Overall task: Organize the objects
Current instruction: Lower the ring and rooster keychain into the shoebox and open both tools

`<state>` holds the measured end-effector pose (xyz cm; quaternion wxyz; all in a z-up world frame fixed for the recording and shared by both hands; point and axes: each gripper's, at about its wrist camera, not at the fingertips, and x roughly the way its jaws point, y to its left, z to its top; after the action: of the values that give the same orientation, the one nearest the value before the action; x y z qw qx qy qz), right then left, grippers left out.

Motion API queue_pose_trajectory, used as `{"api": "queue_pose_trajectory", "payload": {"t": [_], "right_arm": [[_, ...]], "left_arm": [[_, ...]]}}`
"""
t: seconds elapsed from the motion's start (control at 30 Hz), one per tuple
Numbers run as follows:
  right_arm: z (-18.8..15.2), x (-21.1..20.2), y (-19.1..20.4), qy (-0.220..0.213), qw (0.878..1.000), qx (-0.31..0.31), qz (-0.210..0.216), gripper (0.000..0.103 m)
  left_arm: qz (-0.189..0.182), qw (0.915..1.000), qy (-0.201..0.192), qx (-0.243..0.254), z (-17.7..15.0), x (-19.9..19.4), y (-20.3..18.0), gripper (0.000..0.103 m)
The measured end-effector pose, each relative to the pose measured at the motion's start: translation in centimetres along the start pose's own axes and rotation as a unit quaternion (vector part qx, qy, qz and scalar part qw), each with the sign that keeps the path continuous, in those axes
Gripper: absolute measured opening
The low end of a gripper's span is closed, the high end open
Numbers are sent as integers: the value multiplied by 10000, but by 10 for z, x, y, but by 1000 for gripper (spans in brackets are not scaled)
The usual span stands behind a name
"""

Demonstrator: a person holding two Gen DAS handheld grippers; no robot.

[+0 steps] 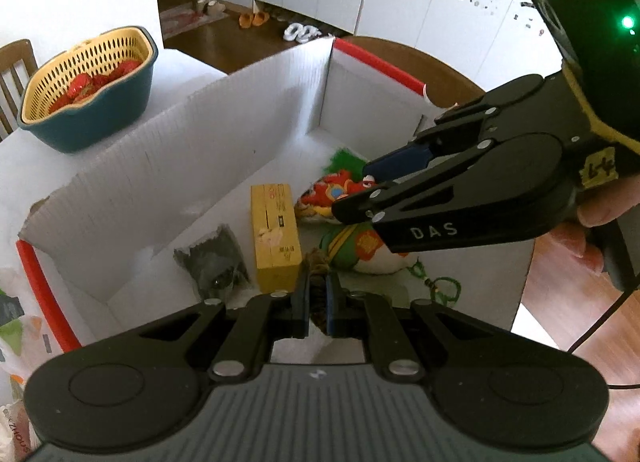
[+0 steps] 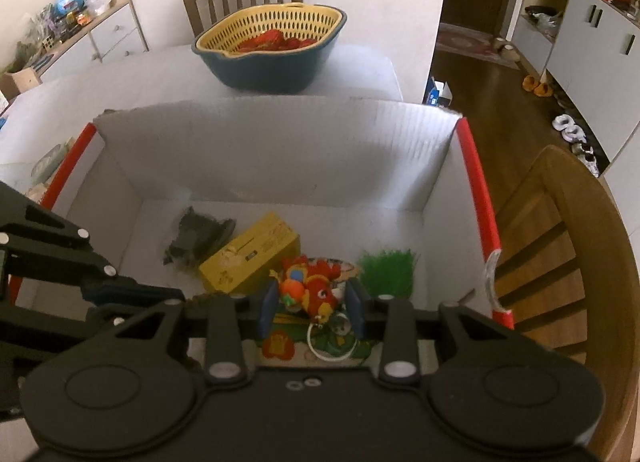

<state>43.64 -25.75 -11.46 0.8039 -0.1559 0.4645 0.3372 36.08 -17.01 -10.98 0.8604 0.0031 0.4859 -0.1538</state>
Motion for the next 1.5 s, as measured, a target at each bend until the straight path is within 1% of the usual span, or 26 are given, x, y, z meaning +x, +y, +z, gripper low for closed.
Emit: {"api": "queue_pose_trajectory", "payload": {"t": [0.3, 0.37, 0.6, 0.77, 0.8, 0.87, 0.93, 1.07, 1.2, 1.33, 1.5], "right_arm": [[-2, -5, -5, -40, 9999, 117, 77, 39], [-2, -9, -7, -26, 9998, 134, 114, 40], [-9, -29, -12, -177, 9994, 272, 111, 44], [-16, -43, -15, -272, 9988, 380, 141, 46], [-18, -46, -15, -295, 9987, 400, 144, 47], [-21, -52, -16, -359, 9982, 461, 134, 54], [-23, -58, -16, -424, 9976, 527, 157, 56], [-31, -70, -13, -518, 9968, 579, 171, 58], [-35, -82, -10, -646, 9951, 720, 212, 61], [-39, -93, -3, -773, 9935, 798, 231, 65], [-46, -107, 9, -951, 9918, 830, 207, 65]], "left_arm": [[-11, 9991, 430, -28, -3, 14, -1, 8], [7, 9989, 478, -21, -3, 15, -1, 8], [90, 9986, 518, 79, -7, 11, -4, 10], [49, 9992, 395, 15, -8, 4, -2, 10], [32, 9993, 373, -12, -8, 2, -2, 10], [-38, 9995, 319, -59, -9, -3, -1, 10], [-93, 9996, 247, -95, -9, -8, -1, 10], [-231, 9996, 107, -155, -11, -19, -1, 10], [-188, 9997, 14, -169, -13, -28, -1, 10], [-240, 9993, -148, -258, -17, -41, 3, 10], [-218, 9988, -374, -223, -24, -61, 5, 10]]}}
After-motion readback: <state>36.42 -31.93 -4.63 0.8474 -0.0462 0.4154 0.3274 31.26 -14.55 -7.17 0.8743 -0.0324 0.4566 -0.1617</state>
